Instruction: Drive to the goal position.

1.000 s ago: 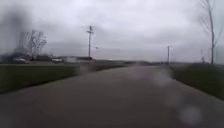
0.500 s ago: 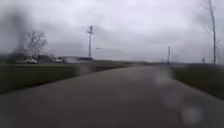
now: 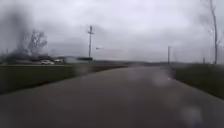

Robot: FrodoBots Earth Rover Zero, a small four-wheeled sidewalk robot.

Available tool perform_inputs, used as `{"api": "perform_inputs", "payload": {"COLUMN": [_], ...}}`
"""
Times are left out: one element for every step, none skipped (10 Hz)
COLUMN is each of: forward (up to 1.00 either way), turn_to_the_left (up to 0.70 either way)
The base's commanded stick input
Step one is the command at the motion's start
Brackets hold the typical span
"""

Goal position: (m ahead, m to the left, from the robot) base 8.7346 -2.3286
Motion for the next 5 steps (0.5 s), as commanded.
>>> {"api": "perform_inputs", "payload": {"forward": [0.5,0.5,0.5,0.5,0.5], "turn_to_the_left": [-0.01,-0.17,-0.51,-0.51,-0.51]}}
